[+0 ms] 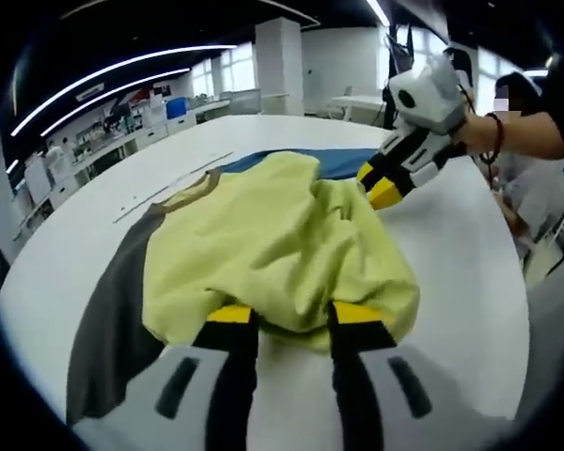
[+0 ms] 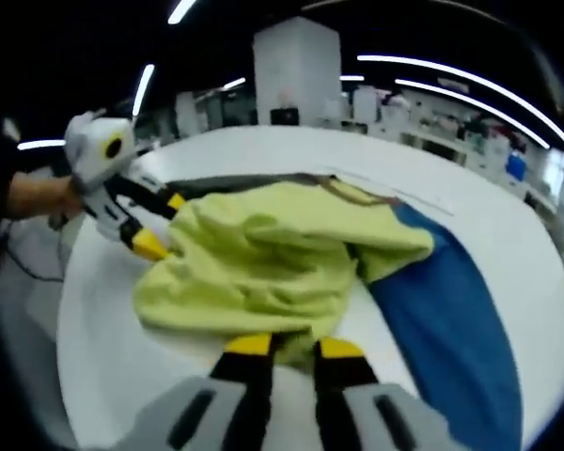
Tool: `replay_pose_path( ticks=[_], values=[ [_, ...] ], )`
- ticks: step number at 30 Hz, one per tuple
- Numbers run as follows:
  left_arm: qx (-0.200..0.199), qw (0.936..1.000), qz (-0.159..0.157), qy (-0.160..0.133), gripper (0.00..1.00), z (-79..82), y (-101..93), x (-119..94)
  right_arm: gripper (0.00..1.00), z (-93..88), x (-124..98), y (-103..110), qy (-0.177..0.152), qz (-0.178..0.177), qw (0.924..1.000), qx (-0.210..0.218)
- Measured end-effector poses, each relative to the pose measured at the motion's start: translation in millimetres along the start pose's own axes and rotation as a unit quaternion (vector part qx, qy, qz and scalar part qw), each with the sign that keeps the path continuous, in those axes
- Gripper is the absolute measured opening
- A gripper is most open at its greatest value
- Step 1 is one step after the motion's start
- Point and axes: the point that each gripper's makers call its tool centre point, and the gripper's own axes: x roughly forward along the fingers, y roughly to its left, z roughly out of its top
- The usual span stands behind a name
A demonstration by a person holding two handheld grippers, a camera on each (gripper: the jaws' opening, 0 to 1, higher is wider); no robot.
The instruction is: Fold the garment on the visible template until the final outline fits inside the template.
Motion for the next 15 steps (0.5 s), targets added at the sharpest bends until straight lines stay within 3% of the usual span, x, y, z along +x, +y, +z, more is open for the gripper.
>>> replay_pose_path(
  ticks=[5, 10, 15],
  values=[
    [-0.007, 1.0000, 0.005, 0.001, 0.02, 4.0, -0.3, -0.9, 0.00, 3.7, -2.8, -4.9, -0.005, -0.004, 1.0000, 0.003],
    [-0.014, 0.9997, 0.021, 0.007, 0.02, 3.8, 2.0, -9.7, 0.00, 11.5, -10.6, -0.7, -0.016, -0.002, 0.9998, 0.008],
    [-0.019, 0.9991, 0.037, -0.005, 0.02, 15.8, 1.3, -27.6, 0.00, 23.5, -25.6, 2.1, -0.032, -0.008, 0.9994, 0.008]
  ],
)
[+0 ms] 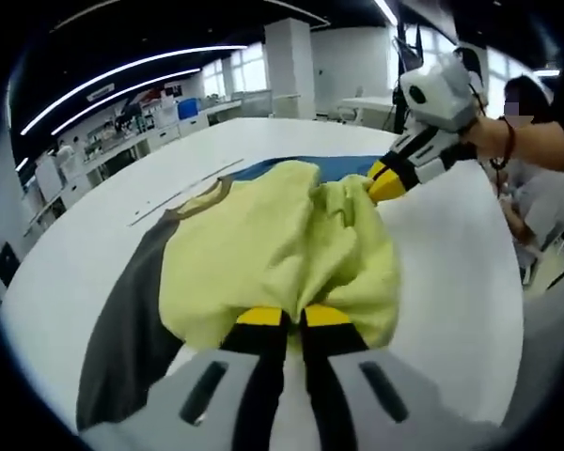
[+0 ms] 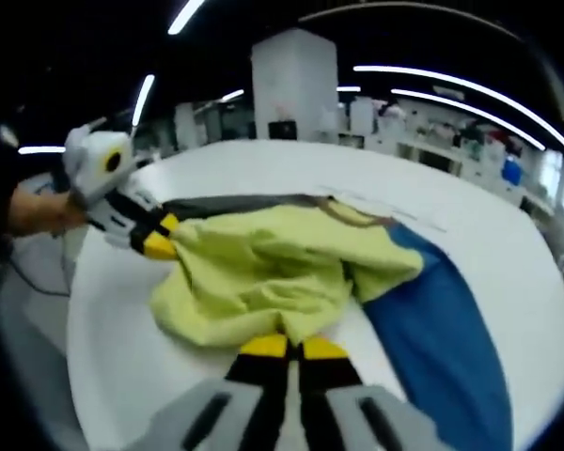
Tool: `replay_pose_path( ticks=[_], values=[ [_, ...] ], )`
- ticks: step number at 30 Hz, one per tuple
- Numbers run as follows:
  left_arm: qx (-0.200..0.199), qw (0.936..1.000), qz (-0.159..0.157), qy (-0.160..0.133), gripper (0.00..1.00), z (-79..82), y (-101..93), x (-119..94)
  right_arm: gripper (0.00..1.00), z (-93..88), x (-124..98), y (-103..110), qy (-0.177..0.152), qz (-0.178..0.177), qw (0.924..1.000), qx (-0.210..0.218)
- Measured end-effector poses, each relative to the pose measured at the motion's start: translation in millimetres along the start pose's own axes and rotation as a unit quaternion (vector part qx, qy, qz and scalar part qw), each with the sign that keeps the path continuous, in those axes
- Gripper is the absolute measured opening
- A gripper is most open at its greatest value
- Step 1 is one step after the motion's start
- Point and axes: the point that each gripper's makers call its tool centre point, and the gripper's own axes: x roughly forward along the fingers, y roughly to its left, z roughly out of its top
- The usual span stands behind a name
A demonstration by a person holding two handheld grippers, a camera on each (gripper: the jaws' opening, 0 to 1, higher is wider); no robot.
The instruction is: Fold the garment on the visible template until the final outline fits inside the template.
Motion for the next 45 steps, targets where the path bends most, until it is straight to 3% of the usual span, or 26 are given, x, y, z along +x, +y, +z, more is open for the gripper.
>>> replay_pose_path(
  ticks=[7, 14, 22, 31, 36, 41, 45],
  values=[
    [-0.016, 0.9996, 0.014, -0.017, 0.01, 10.3, 2.5, -24.2, 0.00, 11.3, -21.0, 4.4, -0.004, -0.009, 1.0000, -0.001],
    [-0.046, 0.9982, 0.017, -0.033, 0.01, 22.1, -1.5, -42.0, 0.00, 21.5, -43.1, 11.1, -0.003, -0.008, 0.9993, 0.037],
    [-0.061, 0.9967, 0.018, -0.051, 0.00, 37.3, -5.9, -53.5, 0.00, 41.9, -58.0, 29.2, -0.009, 0.008, 0.9995, 0.029],
    [-0.057, 0.9974, 0.016, -0.041, 0.00, 36.5, -6.6, -34.9, 0.00, 47.9, -24.8, 51.3, 0.010, 0.037, 0.9992, 0.011],
    [-0.049, 0.9979, 0.010, -0.040, 0.00, 36.1, -5.8, -27.6, 0.00, 36.5, -1.1, 70.9, 0.029, 0.065, 0.9974, 0.006],
    [-0.052, 0.9980, -0.001, -0.036, 0.00, 35.4, -9.9, -17.1, 0.00, 32.0, 18.1, 77.7, 0.032, 0.077, 0.9965, 0.004],
    [-0.054, 0.9981, -0.008, -0.028, 0.00, 26.1, -10.6, -8.1, 0.00, 29.4, 30.3, 82.6, 0.035, 0.086, 0.9956, 0.010]
  ],
)
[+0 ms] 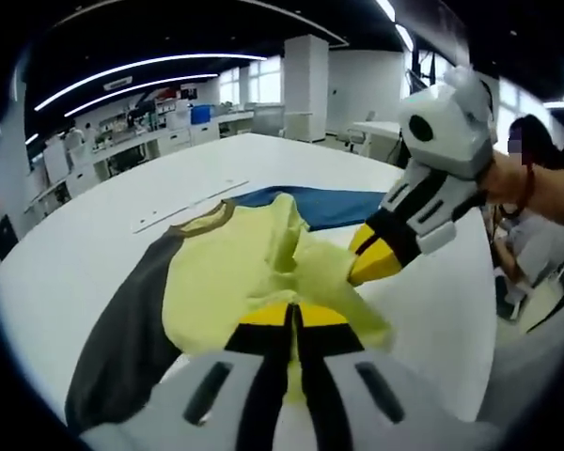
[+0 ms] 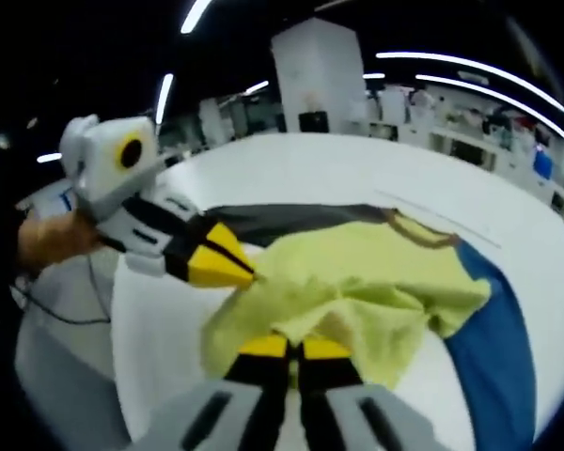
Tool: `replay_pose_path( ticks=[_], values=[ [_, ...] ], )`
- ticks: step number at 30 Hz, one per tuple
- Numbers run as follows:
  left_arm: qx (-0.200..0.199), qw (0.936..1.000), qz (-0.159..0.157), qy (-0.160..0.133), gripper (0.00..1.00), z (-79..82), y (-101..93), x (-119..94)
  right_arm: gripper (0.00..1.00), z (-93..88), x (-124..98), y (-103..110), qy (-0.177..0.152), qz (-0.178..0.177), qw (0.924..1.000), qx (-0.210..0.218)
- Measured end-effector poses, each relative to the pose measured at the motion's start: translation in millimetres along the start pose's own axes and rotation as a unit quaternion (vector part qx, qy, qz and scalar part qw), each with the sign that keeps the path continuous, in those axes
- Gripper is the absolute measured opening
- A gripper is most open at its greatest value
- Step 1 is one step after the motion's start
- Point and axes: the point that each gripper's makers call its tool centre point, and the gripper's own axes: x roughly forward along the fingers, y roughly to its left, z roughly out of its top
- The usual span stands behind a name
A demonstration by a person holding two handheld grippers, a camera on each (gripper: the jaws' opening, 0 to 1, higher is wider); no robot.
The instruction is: Fold the garment on the visible template until the final outline fits inside the template.
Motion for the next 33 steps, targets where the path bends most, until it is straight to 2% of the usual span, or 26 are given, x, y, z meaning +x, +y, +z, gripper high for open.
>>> replay_pose_path(
  ticks=[10, 12, 16, 19, 23, 26, 28, 33],
  values=[
    [-0.008, 0.9998, 0.001, 0.016, 0.00, -12.4, -2.6, 18.2, 0.00, -14.4, 19.1, -10.0, 0.022, -0.005, 0.9996, 0.015],
    [-0.011, 0.9997, 0.002, 0.021, 0.00, -20.3, -0.8, 22.6, 0.00, -17.7, 20.9, -10.2, 0.028, -0.007, 0.9995, 0.013],
    [-0.006, 0.9996, 0.008, 0.025, 0.00, -24.6, 0.6, 22.2, 0.01, -18.0, 18.9, -14.0, 0.026, -0.012, 0.9995, 0.016],
    [0.005, 0.9995, 0.025, 0.016, 0.01, -21.3, 6.2, 13.6, 0.09, -18.1, 10.9, -17.1, 0.021, -0.018, 0.9994, 0.020],
    [0.007, 0.9990, 0.043, 0.008, 0.12, -19.3, 13.9, 1.0, 0.18, -20.2, -0.5, -14.7, 0.022, -0.016, 0.9993, 0.025],
    [0.012, 0.9985, 0.053, -0.001, 0.21, -21.0, 23.8, -10.2, 0.19, -25.3, -6.6, -12.0, 0.026, -0.014, 0.9992, 0.026],
    [0.017, 0.9983, 0.055, -0.001, 0.22, -24.1, 27.1, -19.0, 0.17, -29.4, -8.6, -12.6, 0.027, -0.014, 0.9992, 0.027],
    [0.021, 0.9972, 0.068, 0.026, 0.22, -47.0, 37.7, -32.7, 0.16, -42.2, -8.4, -13.9, 0.033, -0.015, 0.9984, 0.043]
  ],
)
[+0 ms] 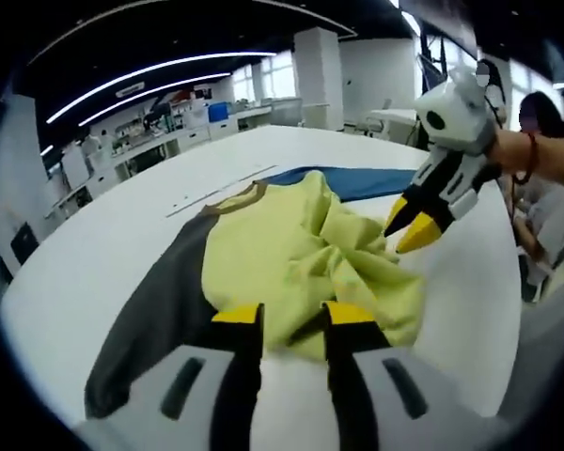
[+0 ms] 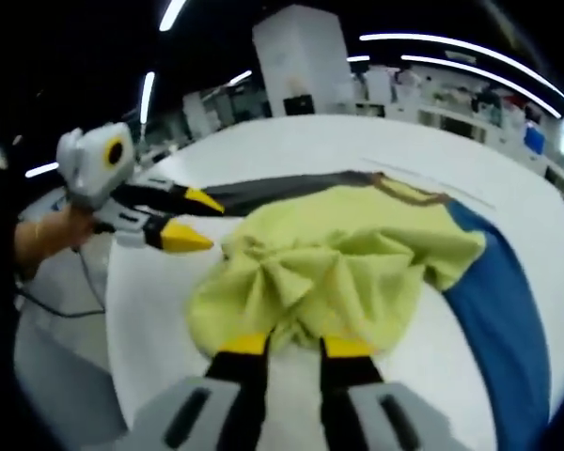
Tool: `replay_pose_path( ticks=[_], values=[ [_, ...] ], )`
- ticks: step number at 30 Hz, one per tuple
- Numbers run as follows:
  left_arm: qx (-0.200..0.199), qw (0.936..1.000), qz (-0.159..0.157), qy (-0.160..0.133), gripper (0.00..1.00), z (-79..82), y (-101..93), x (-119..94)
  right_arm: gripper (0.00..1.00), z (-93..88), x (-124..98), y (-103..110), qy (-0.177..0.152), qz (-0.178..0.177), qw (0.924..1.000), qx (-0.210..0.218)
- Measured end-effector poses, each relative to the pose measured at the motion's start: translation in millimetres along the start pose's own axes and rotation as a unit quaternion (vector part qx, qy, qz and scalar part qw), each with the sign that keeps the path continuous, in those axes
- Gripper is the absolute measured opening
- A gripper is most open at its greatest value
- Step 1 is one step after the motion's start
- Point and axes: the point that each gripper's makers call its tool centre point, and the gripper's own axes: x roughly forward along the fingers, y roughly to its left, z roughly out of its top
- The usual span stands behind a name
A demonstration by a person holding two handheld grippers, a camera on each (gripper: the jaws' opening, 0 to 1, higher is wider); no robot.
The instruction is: Fold the garment on the visible template until the final outline fits inside the template.
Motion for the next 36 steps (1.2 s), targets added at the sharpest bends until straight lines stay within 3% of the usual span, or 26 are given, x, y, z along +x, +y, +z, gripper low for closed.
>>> replay_pose_path(
  ticks=[7, 13, 16, 22, 27, 32, 36],
  values=[
    [-0.020, 0.9992, -0.018, 0.030, 0.18, -22.7, -5.7, 2.6, 0.13, -6.4, 3.7, 3.9, 0.001, -0.011, 0.9999, 0.005],
    [-0.054, 0.9975, -0.025, 0.039, 0.16, -30.5, -6.2, 14.0, 0.09, -4.9, 7.7, 3.2, -0.011, -0.024, 0.9996, 0.012],
    [-0.081, 0.9956, -0.028, 0.037, 0.17, -30.1, -7.3, 18.9, 0.09, -4.1, 10.7, 2.4, -0.019, -0.029, 0.9992, 0.020],
    [-0.086, 0.9946, -0.027, 0.051, 0.18, -34.8, -17.4, 22.8, 0.06, -5.1, 16.7, 5.0, -0.024, -0.038, 0.9983, 0.036],
    [-0.072, 0.9959, -0.028, 0.047, 0.17, -33.2, -18.4, 26.3, 0.03, -4.9, 16.9, 3.5, -0.029, -0.046, 0.9974, 0.047],
    [-0.077, 0.9958, -0.023, 0.044, 0.04, -31.0, -15.7, 23.5, 0.00, -7.3, 18.0, 3.6, -0.027, -0.049, 0.9974, 0.045],
    [-0.079, 0.9958, -0.017, 0.043, 0.02, -30.0, -14.1, 17.5, 0.00, -8.2, 13.5, 2.5, -0.025, -0.053, 0.9975, 0.041]
  ],
)
